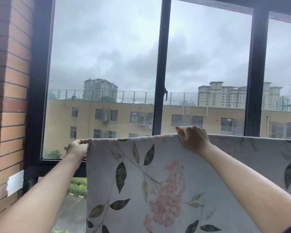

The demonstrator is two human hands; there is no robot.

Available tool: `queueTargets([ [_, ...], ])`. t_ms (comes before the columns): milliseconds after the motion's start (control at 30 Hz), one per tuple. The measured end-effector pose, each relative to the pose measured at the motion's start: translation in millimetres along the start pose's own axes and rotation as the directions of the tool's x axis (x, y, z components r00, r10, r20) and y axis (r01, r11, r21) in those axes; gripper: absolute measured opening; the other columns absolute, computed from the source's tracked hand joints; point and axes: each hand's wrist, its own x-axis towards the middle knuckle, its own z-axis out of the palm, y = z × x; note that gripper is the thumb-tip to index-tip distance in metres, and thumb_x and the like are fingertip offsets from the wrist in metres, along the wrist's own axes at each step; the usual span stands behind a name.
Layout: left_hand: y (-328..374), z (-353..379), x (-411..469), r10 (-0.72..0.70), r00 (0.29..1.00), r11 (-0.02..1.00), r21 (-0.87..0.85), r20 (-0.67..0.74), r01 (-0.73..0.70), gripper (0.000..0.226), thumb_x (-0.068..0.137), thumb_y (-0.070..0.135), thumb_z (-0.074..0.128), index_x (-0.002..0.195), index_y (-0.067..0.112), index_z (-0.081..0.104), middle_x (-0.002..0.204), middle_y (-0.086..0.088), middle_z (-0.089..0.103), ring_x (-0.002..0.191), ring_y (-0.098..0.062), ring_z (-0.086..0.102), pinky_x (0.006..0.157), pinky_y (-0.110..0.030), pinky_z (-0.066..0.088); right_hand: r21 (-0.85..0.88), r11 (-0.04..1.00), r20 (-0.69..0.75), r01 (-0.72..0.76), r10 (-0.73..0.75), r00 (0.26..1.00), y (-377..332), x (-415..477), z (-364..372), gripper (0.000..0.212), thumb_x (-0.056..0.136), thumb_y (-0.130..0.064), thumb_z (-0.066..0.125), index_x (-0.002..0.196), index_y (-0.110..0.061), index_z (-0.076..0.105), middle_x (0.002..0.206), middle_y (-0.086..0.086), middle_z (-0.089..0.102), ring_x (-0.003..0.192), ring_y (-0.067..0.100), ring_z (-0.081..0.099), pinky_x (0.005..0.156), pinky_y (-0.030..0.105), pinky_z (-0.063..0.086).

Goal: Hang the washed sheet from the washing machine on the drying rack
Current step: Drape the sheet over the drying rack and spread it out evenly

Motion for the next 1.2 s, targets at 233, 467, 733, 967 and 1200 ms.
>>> queueTargets([
  [233, -7.3, 15.4, -0.4, -0.029, 1.000, 0.997, 0.075, -0.011, 0.030, 0.012, 0.086, 0.008, 0.058, 0.090, 0.015, 0.067, 0.097, -0.013, 0.068, 0.081, -0.026, 0.056, 0.072, -0.038, 0.049, -0.073, 0.997, -0.019, -0.002, 0.001, 1.000, -3.5, 0.0, 1.7, 0.056, 0.099, -0.044, 0.023, 0.068, -0.018, 0.061, 0.080, 0.009, 0.071, 0.079, 0.032, 0.065, 0.071, 0.033, 0.042],
  [467, -18.9, 54.5, -31.6, -0.131, 0.935, 0.976, 0.207, 0.329, 0.064, 0.060, 0.092, 0.010, 0.059, 0.145, 0.006, 0.032, 0.147, -0.012, 0.039, 0.128, -0.030, 0.043, 0.098, -0.043, 0.038, -0.097, 0.995, -0.037, 0.002, -0.006, 0.999, -4.1, -0.2, 4.6, 0.064, 0.089, -0.053, 0.008, 0.068, -0.021, 0.059, 0.076, 0.003, 0.070, 0.075, 0.030, 0.065, 0.064, 0.033, 0.038],
  [733, 19.4, 130.6, -101.1, 0.207, 0.700, 0.948, 0.037, 0.684, -0.317, 0.037, 0.100, 0.004, 0.035, 0.136, 0.009, 0.042, 0.139, -0.008, 0.048, 0.122, -0.013, 0.043, 0.085, -0.009, 0.037, -0.005, 1.000, -0.082, 0.031, -0.031, 0.996, 11.5, -16.7, -5.5, 0.038, 0.098, -0.038, 0.034, 0.079, -0.016, 0.059, 0.080, 0.002, 0.066, 0.073, 0.031, 0.061, 0.066, 0.032, 0.033],
  [967, 39.6, 168.2, -119.5, 0.189, 0.647, 0.958, 0.005, 0.738, -0.285, 0.026, 0.063, 0.008, 0.039, 0.079, 0.006, 0.060, 0.074, -0.004, 0.056, 0.071, -0.017, 0.049, 0.057, -0.021, 0.038, -0.026, 0.999, -0.129, 0.022, -0.025, 0.991, 16.5, -19.0, -1.0, 0.053, 0.092, -0.046, 0.021, 0.074, -0.015, 0.059, 0.074, 0.002, 0.067, 0.065, 0.031, 0.061, 0.059, 0.031, 0.034],
  [1200, -1.9, 145.3, -107.0, 0.188, 0.787, 0.946, 0.106, 0.587, -0.305, 0.020, 0.087, 0.002, 0.045, 0.099, 0.017, 0.053, 0.102, -0.005, 0.058, 0.094, -0.018, 0.056, 0.069, -0.028, 0.047, 0.072, 0.997, -0.135, 0.033, -0.023, 0.991, 13.3, -32.6, 15.3, 0.044, 0.093, -0.043, 0.029, 0.109, -0.018, 0.062, 0.114, 0.004, 0.062, 0.106, 0.027, 0.058, 0.094, 0.041, 0.033],
])
